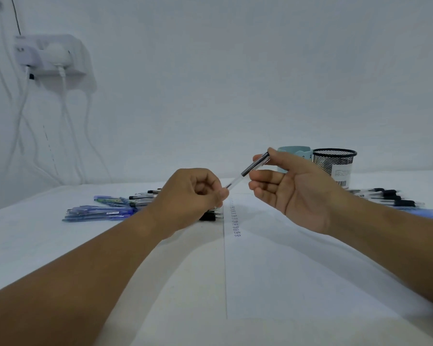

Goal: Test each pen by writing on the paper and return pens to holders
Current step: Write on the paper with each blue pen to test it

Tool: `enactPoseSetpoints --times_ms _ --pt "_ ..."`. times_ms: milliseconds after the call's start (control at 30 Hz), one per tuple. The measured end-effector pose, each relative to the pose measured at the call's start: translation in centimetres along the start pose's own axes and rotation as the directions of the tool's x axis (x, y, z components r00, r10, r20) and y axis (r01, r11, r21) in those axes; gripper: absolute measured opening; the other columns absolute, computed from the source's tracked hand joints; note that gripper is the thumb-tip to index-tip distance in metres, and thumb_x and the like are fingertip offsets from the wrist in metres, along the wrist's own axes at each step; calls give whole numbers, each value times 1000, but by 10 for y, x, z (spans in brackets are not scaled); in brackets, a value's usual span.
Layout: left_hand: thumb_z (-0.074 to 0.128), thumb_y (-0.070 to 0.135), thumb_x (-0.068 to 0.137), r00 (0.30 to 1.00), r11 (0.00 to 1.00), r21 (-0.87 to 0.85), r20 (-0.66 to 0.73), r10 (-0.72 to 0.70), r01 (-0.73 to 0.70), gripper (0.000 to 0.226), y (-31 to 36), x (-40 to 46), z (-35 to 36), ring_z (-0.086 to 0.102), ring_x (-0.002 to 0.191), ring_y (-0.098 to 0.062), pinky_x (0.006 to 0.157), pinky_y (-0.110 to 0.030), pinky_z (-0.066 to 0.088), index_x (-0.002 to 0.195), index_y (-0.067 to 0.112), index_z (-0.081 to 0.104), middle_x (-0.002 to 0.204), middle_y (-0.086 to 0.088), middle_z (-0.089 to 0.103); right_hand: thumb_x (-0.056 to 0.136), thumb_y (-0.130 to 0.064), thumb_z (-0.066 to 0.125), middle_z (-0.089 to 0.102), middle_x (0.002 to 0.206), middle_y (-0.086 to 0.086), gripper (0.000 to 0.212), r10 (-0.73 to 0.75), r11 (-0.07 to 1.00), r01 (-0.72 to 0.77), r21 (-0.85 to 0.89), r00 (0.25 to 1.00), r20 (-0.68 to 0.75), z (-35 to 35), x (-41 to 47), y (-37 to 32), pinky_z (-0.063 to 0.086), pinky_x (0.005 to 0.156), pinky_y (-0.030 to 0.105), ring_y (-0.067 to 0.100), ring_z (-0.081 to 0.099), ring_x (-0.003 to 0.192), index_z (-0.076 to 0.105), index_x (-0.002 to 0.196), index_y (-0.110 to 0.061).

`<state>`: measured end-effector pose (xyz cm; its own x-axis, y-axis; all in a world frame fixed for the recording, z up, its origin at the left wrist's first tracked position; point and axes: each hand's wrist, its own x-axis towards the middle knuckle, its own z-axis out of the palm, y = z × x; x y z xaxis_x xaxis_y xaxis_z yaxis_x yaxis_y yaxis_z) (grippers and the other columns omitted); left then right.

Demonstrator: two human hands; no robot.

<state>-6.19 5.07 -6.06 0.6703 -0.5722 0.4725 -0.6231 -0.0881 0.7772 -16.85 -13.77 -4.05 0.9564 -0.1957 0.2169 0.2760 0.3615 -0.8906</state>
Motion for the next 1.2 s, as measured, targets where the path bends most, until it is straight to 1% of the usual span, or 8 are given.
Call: enactPoseSetpoints --times_ms 133,233,333,433,567,633,767,1200 --pt "78 19 88 1000 997 -73 -3 -8 8 18 2 1 6 61 72 -27 75 -42 47 75 10 68 68 -3 70 98 -38 52 64 75 13 34 -23 999 22 -29 1000 -19 -3 1 2 57 58 30 27 66 63 70 96 -9" --pt "80 26 86 1000 998 -70 1 9 -9 21 10 2 13 57 72 -28 73 -41 45 77 10 69 68 -4 71 84 -58 60 62 75 14 54 -15 986 21 -164 999 38 -1 1 9 53 57 32 29 61 63 65 100 -7" --pt "80 35 84 995 997 76 100 16 -24 19 10 2 11 61 74 -18 74 -34 49 87 17 73 80 -2 73 79 -22 80 56 70 12 25 -91 918 86 -387 996 6 1 3 24 48 54 27 20 56 57 58 81 -12" --pt "79 39 84 978 940 338 207 -29 -44 14 6 2 -3 52 64 3 73 -21 44 96 36 72 85 13 65 86 2 68 46 61 6 34 -99 913 43 -406 988 -119 -7 8 28 39 48 26 19 46 49 46 67 -17" --pt "81 36 82 931 885 463 342 -127 -50 12 7 1 -18 48 56 1 68 -20 40 92 34 77 62 16 54 86 -13 57 54 65 16 10 66 881 -76 -467 997 -38 -3 4 25 32 39 25 26 49 49 58 81 -5" --pt "82 38 81 917 871 487 371 -146 -58 13 6 2 -20 49 54 2 65 -19 39 93 34 78 55 19 52 84 -15 64 59 67 19 14 92 808 -69 -585 996 9 4 2 29 31 38 23 26 51 48 62 80 -1" --pt "79 36 83 895 856 511 413 -169 -74 10 6 3 -16 49 52 2 61 -18 38 93 36 79 51 21 53 88 -14 74 50 53 10 39 3 718 -15 -695 1000 -18 8 4 35 26 38 20 18 37 39 47 60 -11" --pt "77 29 87 869 887 461 435 -234 8 9 11 1 -11 46 47 2 56 -14 35 93 23 79 45 21 49 82 -5 75 56 53 12 44 -28 595 53 -802 999 45 11 0 41 37 52 29 23 47 52 45 52 -14"
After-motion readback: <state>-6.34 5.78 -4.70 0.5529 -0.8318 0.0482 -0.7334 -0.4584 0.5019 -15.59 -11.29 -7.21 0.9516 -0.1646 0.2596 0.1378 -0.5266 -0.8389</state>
